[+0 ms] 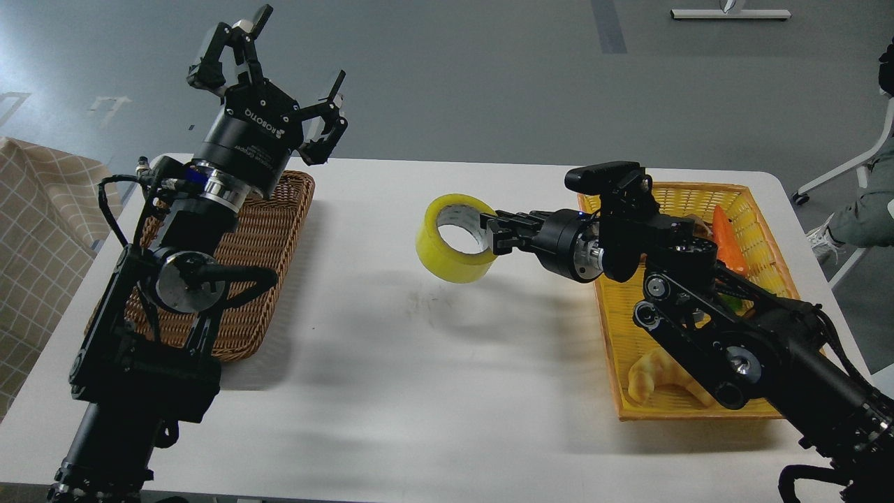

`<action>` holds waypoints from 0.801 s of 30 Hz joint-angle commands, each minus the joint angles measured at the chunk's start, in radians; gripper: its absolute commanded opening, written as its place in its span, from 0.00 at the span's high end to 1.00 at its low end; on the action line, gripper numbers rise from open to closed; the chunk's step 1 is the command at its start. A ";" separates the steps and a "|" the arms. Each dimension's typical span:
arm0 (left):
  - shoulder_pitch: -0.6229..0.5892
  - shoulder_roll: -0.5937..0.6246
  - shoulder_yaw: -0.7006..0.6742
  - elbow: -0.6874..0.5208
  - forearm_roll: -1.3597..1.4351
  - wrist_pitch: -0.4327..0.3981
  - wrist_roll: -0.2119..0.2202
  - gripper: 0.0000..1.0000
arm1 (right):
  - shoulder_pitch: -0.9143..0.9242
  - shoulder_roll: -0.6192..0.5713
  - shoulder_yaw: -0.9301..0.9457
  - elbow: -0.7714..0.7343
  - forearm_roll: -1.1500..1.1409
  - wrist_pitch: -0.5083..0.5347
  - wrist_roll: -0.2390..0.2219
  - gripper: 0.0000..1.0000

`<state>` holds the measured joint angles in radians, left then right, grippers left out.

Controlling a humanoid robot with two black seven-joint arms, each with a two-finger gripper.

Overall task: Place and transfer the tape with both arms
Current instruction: 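Lift the tape roll out of the tray and carry it toward the table center, then lower the tape roll onto the table and open the right gripper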

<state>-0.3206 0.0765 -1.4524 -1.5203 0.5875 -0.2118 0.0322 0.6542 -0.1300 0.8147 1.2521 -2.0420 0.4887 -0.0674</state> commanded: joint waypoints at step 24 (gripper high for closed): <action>0.002 0.005 -0.014 0.000 0.000 -0.001 0.000 0.02 | -0.059 0.024 -0.037 0.000 -0.014 0.000 0.001 0.71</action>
<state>-0.3177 0.0814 -1.4664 -1.5203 0.5875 -0.2117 0.0322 0.5997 -0.1059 0.7782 1.2521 -2.0546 0.4887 -0.0659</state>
